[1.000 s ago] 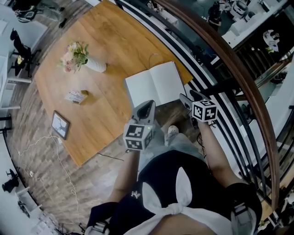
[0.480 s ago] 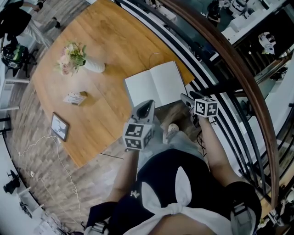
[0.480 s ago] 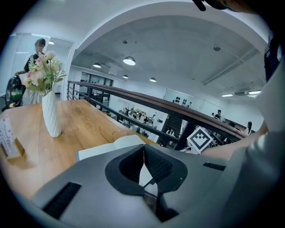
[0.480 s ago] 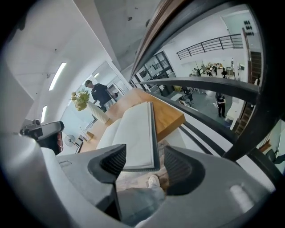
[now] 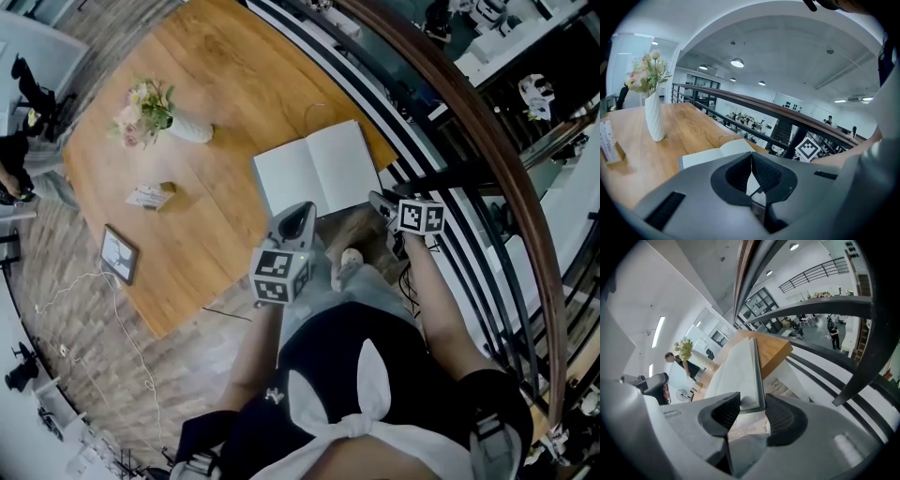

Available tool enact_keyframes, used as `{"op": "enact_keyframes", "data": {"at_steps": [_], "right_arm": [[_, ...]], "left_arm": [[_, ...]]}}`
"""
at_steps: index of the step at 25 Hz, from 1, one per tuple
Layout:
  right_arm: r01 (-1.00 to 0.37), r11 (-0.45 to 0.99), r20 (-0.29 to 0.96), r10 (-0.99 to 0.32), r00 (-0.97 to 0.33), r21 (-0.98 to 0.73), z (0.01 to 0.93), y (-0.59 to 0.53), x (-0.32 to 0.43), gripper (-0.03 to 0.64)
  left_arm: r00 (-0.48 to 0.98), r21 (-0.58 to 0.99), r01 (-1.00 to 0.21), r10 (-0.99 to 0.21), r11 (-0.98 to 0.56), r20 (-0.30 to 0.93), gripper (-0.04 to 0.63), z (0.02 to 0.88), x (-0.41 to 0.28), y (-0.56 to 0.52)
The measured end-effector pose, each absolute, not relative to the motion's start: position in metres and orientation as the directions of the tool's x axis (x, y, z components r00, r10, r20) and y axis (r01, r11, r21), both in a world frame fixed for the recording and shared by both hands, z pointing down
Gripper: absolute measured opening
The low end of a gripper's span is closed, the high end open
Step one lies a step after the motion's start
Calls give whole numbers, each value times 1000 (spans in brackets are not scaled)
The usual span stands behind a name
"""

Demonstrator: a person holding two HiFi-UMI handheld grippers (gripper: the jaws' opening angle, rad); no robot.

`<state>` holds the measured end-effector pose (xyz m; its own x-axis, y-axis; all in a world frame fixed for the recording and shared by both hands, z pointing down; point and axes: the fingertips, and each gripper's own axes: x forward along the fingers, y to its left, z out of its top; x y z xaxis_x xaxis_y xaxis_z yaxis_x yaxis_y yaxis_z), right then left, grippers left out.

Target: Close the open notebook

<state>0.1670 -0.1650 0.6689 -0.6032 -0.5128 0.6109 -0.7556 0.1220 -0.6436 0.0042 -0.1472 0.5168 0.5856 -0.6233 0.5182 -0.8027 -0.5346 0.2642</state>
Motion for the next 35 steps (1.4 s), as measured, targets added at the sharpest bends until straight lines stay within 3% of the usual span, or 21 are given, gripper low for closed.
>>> {"op": "enact_keyframes", "data": {"at_steps": [12, 35], "right_arm": [[-769, 157, 581, -566, -584, -620, 656, -167, 168, 52], [-830, 222, 580, -623, -524, -512, 609, -172, 167, 31]], "left_arm": [[577, 273, -811, -631, -517, 519, 18, 516, -1, -143], [511, 264, -859, -686, -440, 518, 18, 511, -9, -116]]}}
